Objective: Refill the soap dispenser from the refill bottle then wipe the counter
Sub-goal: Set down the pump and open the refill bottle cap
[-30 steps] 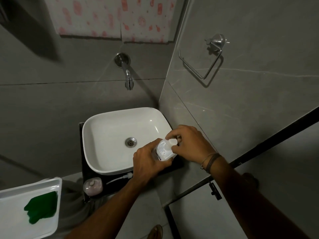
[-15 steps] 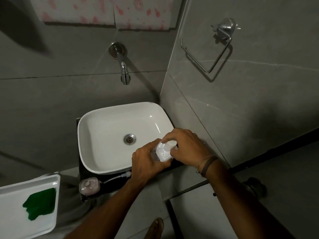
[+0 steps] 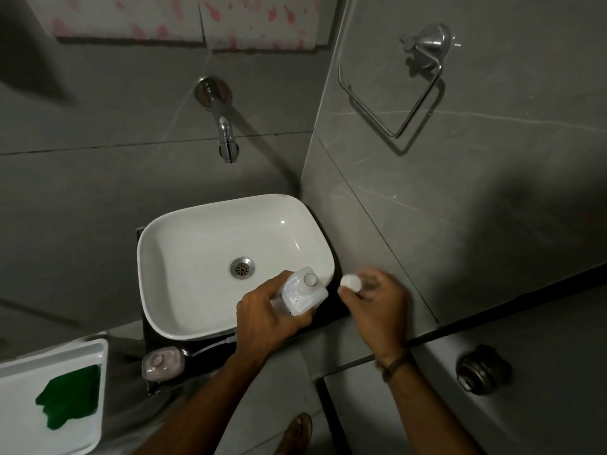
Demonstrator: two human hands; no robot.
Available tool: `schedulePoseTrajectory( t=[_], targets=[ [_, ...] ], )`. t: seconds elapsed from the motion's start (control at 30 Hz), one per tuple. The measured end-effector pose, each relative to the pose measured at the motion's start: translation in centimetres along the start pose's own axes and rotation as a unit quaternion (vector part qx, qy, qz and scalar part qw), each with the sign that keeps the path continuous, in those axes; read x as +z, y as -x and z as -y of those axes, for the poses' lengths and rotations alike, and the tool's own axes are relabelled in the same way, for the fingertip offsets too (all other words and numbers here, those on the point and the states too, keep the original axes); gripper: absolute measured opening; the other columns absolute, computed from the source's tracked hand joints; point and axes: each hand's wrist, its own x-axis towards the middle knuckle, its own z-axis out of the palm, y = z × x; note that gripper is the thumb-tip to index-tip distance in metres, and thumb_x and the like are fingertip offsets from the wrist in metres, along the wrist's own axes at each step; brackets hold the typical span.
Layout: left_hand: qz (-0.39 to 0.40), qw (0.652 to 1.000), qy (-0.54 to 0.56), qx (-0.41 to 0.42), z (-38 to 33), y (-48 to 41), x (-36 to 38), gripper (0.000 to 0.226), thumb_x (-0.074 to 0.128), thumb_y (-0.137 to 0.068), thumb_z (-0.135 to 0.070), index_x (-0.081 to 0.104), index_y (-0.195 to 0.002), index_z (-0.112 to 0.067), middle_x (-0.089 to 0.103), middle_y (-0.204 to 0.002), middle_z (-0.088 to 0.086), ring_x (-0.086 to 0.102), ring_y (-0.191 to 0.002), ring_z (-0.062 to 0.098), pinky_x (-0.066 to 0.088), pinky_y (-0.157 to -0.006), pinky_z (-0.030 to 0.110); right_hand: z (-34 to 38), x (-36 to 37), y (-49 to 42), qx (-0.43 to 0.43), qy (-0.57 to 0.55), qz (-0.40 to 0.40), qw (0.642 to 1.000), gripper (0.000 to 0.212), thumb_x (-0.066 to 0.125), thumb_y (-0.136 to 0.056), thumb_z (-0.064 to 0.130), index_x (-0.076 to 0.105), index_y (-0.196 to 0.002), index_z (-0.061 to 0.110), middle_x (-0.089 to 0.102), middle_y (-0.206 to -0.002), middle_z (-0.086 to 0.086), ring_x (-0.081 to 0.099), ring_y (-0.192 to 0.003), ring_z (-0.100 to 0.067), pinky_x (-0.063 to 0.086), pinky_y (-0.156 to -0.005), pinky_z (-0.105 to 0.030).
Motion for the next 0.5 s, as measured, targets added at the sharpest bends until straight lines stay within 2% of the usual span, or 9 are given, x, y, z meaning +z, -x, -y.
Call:
schedulePoseTrajectory(
  t=[0.07, 0.13, 0.2, 0.27, 0.37, 0.5],
  targets=[
    [0.004, 1.0, 0.011, -0.003, 0.3, 0.7, -0.2, 0.051, 0.092, -0.069, -0.049, 0.071, -0.115, -0.041, 0.072, -0.093, -0.018, 0.071, -0.091, 0.009, 0.053, -0.067, 0.017, -4.0, 1.8, 1.3, 0.092, -0.005, 0.017, 0.996, 0.036, 0.089, -0.068, 0.005, 0.073, -0.093, 0.025, 0.073, -0.08, 0.015, 0.072, -0.075, 0.002, 0.063, -0.071, -0.024],
    [0.005, 1.0, 0.027, -0.003, 0.3, 1.3, -0.2, 0.051, 0.092, -0.071, -0.047, 0.072, -0.117, -0.042, 0.075, -0.098, -0.018, 0.072, -0.094, 0.007, 0.058, -0.069, 0.021, -7.8, 4.1, 2.0, 0.175, -0.004, 0.037, 0.984, 0.025, 0.083, -0.073, 0.003, 0.076, -0.093, 0.016, 0.076, -0.084, 0.002, 0.074, -0.082, -0.015, 0.062, -0.079, -0.04],
    [-0.004, 0.999, 0.035, 0.003, 0.2, 1.9, -0.2, 0.054, 0.092, -0.07, -0.046, 0.071, -0.119, -0.05, 0.077, -0.107, -0.021, 0.074, -0.1, 0.003, 0.061, -0.074, 0.022, -10.6, 6.2, 1.9, 0.225, 0.026, 0.048, 0.973, 0.016, 0.077, -0.081, 0.008, 0.078, -0.094, 0.015, 0.076, -0.091, -0.005, 0.072, -0.09, -0.026, 0.059, -0.08, -0.037],
    [-0.008, 0.999, 0.044, 0.015, -0.1, 2.5, -0.4, 0.059, 0.092, -0.069, -0.042, 0.069, -0.121, -0.054, 0.076, -0.113, -0.024, 0.073, -0.105, 0.0, 0.059, -0.078, 0.015, -12.0, 8.0, 1.5, 0.264, 0.034, 0.051, 0.963, 0.02, 0.072, -0.086, 0.013, 0.076, -0.105, 0.018, 0.074, -0.102, -0.004, 0.069, -0.1, -0.026, 0.054, -0.082, -0.03],
    [-0.005, 0.998, 0.056, 0.007, 0.1, 3.0, -0.3, 0.06, 0.093, -0.067, -0.037, 0.071, -0.122, -0.049, 0.078, -0.111, -0.018, 0.075, -0.102, 0.005, 0.059, -0.078, 0.015, -13.5, 9.9, 0.0, 0.282, 0.043, 0.047, 0.957, 0.026, 0.067, -0.09, 0.018, 0.071, -0.116, 0.015, 0.07, -0.115, -0.006, 0.065, -0.108, -0.029, 0.053, -0.092, -0.035],
    [-0.004, 0.998, 0.063, -0.002, 0.3, 3.3, 0.1, 0.058, 0.094, -0.067, -0.029, 0.075, -0.121, -0.035, 0.079, -0.109, -0.01, 0.076, -0.098, 0.01, 0.059, -0.08, 0.017, -14.5, 11.2, -2.1, 0.239, 0.115, 0.066, 0.962, 0.021, 0.059, -0.094, 0.015, 0.072, -0.109, 0.008, 0.072, -0.115, -0.013, 0.067, -0.104, -0.031, 0.056, -0.091, -0.041]
  ],
)
